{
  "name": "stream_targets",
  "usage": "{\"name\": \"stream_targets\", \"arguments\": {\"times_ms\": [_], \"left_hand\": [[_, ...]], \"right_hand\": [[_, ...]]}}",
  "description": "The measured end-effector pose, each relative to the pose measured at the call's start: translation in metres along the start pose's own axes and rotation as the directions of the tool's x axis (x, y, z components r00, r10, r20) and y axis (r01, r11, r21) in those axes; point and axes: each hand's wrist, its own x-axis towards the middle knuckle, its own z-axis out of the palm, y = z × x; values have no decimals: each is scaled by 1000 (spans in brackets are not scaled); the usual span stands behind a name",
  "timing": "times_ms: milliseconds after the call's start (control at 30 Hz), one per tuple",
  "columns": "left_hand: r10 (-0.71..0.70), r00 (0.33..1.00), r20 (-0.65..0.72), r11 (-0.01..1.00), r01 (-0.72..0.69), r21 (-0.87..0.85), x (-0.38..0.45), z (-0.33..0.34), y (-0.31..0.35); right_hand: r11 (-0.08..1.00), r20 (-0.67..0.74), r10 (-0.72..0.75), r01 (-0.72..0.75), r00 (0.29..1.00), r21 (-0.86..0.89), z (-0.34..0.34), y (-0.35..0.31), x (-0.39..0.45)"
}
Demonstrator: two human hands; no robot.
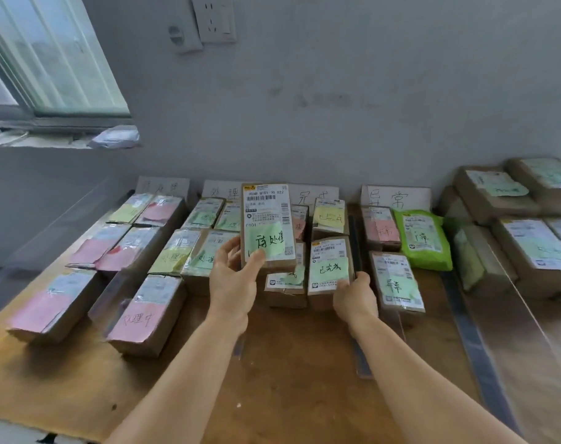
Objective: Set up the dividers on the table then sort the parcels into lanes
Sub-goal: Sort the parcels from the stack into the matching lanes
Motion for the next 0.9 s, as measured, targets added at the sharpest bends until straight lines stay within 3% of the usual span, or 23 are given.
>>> {"name": "stream_targets", "arguments": {"times_ms": [333,533,633,733,900], "left_hand": [[-37,991,130,998,31,47,23,-32,0],[-48,991,125,997,40,69,20,-37,-1],[-44,992,120,997,36,68,16,-38,-2],[-20,994,105,998,13,65,7,-38,-1],[25,999,38,996,-28,88,-11,-43,4]], "right_hand": [[992,-63,116,-119,991,-36,32,2,1],[995,-26,72,-73,997,-70,32,9,-5],[999,16,-15,16,1000,-42,30,8,-12],[983,-36,-181,181,983,2,19,-11,-35],[837,-4,-530,524,848,154,9,-49,-80]]}}
